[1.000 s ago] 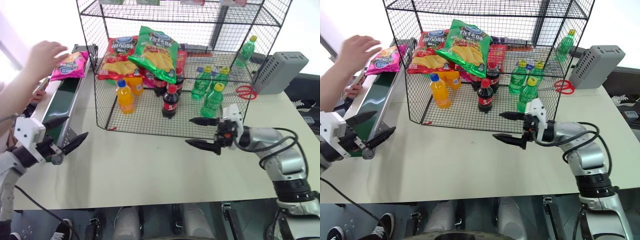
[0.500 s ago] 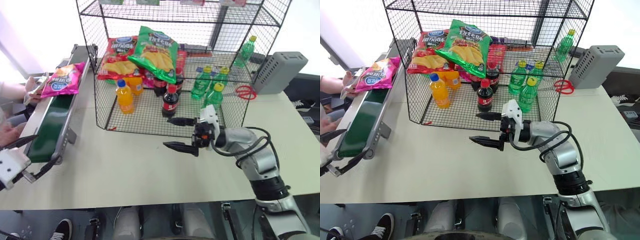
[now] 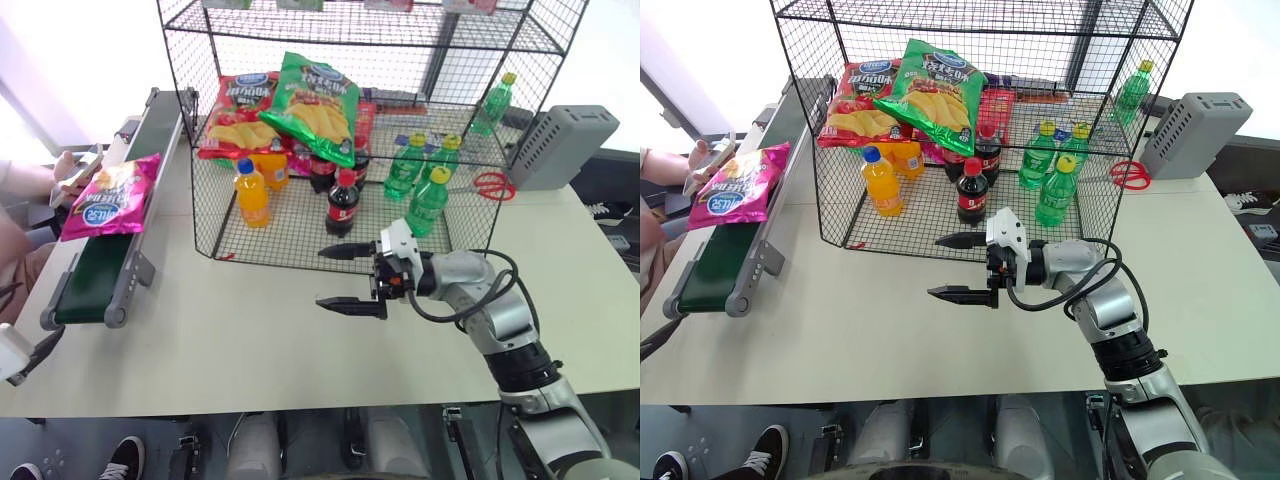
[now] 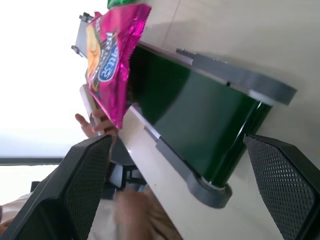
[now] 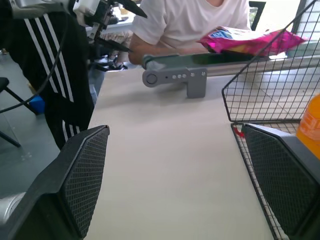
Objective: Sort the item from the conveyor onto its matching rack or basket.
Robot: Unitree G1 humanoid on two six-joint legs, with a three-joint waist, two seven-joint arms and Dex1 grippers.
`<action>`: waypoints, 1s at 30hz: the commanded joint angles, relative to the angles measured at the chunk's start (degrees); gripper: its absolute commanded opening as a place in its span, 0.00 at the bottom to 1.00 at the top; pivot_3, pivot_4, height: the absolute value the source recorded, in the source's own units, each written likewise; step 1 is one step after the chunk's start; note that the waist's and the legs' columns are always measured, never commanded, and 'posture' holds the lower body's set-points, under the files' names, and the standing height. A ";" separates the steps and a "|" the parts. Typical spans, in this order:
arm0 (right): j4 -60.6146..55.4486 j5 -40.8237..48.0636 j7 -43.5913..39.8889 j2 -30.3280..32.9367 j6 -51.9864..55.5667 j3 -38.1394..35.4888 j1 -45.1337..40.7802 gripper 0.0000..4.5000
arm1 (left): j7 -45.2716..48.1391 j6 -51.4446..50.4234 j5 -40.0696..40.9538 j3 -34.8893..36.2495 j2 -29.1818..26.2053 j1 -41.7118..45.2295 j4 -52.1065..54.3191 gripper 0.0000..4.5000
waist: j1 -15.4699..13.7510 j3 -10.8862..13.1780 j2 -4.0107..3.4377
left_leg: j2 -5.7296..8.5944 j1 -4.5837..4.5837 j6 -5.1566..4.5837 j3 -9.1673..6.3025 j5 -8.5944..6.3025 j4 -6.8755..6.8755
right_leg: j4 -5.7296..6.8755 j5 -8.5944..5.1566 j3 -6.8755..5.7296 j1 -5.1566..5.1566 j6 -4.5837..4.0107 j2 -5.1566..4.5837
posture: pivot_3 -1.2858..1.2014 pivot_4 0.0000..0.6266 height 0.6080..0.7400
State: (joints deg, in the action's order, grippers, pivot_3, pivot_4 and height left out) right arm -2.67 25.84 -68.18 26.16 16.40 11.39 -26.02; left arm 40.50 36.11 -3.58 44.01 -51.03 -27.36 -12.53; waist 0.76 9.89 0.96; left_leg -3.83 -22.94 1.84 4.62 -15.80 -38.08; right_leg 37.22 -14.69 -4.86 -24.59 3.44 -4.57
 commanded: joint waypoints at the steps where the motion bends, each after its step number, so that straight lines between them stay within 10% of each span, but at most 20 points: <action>1: 0.41 -0.58 -0.95 1.11 -2.15 -1.70 -1.31 0.98 | -2.14 1.48 -0.20 0.31 -1.02 0.04 -1.71 1.00 | 0.00 0.00 0.00 | 0.00 0.00 0.00 0.00 0.00 0.00 | 0.00 0.00 0.00 0.00 0.00 0.00 | 0.52 0.24 1.00; 24: -0.63 -1.83 0.01 3.03 -3.17 -2.98 0.29 0.98 | -6.50 2.85 -0.90 -9.19 -3.45 6.05 -6.43 1.00 | 0.02 -0.01 0.02 | -0.01 0.00 0.00 0.03 0.00 0.01 | 0.02 0.01 -0.01 -0.01 0.01 -0.03 | 0.52 0.24 1.00; 30: -0.58 -1.93 0.25 3.72 -3.44 -3.16 0.35 1.00 | -4.10 2.21 2.07 -10.19 -3.22 5.10 -5.42 0.49 | 0.03 -0.01 0.02 | -0.01 0.01 0.00 0.03 0.00 0.01 | 0.03 0.01 -0.01 -0.01 0.01 -0.02 | 0.52 0.24 1.00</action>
State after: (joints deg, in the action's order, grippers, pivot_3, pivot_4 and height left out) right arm -1.35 23.59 -68.04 29.63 13.95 10.17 -25.67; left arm 36.58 38.15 -3.14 32.89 -53.65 -22.14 -18.98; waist 0.78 9.88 0.98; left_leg -3.84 -22.93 1.84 4.65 -15.80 -38.07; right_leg 37.25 -14.67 -4.87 -24.60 3.46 -4.59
